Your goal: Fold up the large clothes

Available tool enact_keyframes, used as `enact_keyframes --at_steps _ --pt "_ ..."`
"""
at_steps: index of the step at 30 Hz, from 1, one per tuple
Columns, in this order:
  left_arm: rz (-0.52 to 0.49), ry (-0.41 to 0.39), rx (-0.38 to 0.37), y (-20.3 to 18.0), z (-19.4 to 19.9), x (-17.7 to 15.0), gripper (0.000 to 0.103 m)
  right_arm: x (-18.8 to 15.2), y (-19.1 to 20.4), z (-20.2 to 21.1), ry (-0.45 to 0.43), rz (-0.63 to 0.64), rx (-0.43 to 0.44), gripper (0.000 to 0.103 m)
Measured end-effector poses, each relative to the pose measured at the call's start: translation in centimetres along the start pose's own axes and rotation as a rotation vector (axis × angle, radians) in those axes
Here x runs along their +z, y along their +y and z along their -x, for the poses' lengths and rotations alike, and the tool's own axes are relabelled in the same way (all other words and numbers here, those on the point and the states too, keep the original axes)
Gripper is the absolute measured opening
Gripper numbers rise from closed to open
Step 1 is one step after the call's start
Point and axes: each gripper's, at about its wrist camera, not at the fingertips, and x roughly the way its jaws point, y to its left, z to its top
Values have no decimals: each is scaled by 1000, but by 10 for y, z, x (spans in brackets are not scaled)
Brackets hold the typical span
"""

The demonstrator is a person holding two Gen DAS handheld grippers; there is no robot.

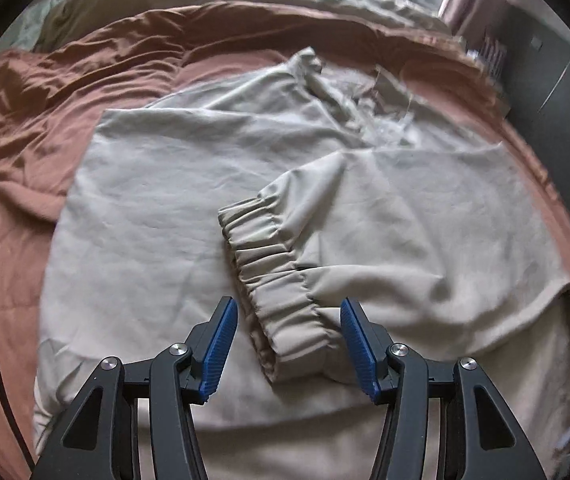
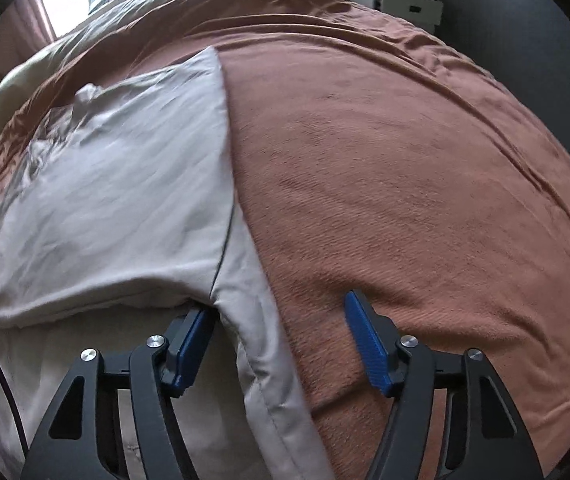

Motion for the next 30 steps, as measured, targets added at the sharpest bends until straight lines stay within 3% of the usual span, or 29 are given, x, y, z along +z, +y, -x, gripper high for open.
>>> enact_keyframes --at_steps 2,4,6,10,13,17,30 --pt "-19 36 36 -2 -11 -3 58 -2 -2 0 -5 -14 -2 64" --pt "1 64 77 3 -20 -8 75 -2 -5 -3 -10 -20 -6 64" --pt "35 64 88 11 -19 -10 82 -3 -7 -5 -11 -34 -12 64" --pt "65 46 44 19 -1 -15 81 -4 -7 1 -6 -57 -5 64" --pt "33 6 54 23 25 -26 81 -10 -11 15 -16 -75 58 64" --pt "63 -11 29 38 52 -46 81 -23 -20 35 -34 -77 102 64" --pt "122 -76 26 82 139 -140 81 -78 -35 101 -23 -10 157 64"
